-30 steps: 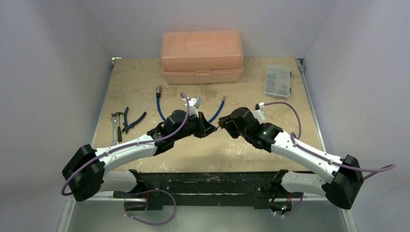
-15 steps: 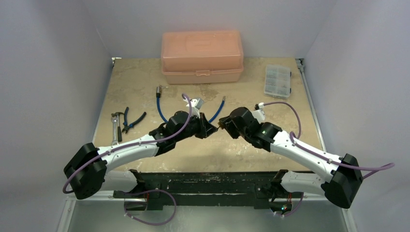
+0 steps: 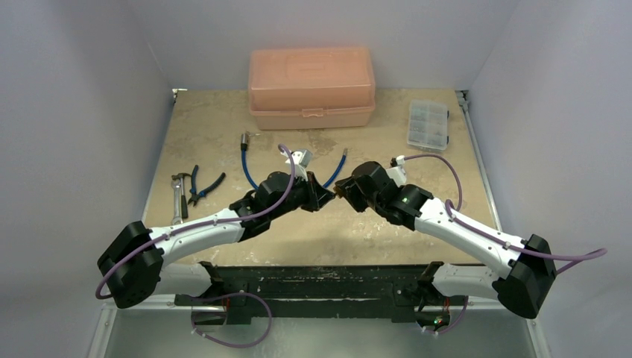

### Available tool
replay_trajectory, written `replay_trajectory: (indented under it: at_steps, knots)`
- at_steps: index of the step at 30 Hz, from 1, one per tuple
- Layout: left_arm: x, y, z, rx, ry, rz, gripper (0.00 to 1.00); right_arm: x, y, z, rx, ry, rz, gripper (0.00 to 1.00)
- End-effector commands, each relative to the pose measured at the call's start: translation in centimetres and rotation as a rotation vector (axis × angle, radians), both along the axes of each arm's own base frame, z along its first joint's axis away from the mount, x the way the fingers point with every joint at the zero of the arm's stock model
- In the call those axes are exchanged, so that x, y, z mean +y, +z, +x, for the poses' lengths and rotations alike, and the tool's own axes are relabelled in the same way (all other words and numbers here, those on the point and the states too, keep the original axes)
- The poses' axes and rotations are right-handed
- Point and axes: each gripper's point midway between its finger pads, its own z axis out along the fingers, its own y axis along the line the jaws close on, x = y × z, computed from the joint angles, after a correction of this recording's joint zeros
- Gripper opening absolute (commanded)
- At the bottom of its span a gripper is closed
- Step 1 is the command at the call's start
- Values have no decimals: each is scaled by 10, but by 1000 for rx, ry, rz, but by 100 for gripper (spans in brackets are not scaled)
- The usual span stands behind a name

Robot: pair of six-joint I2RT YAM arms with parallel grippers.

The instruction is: Unlock with the key

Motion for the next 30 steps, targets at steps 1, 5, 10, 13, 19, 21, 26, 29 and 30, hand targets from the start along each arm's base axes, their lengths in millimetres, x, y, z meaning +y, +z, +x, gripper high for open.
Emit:
replay_trajectory:
  at_steps: [1,5,10,13,19,21,26,29,30]
  knots:
    - [6,20,12,-71,58,-41,0,18,34,-2,-36,32,101,0]
    - [7,22,10,-66,58,-48,0,17,35,-1,-48,31,95,0]
    - [6,28,8,-39,59,-93,0,21,41,-1,-77,56,115,0]
    - [4,35,6,-28,59,-128,0,21,46,0,-105,65,132,0]
    - [6,34,14,-34,99,-123,0,26,49,-4,-92,88,151,0]
    - [2,34,17,-37,96,-132,0,32,46,-7,-70,105,172,0]
    - [-1,39,22,-50,109,-158,0,39,48,-14,-52,131,202,0]
    - [3,44,27,-68,145,-163,0,42,49,-17,-43,143,217,0]
    - [5,44,30,-74,164,-161,0,43,49,-20,-36,151,224,0]
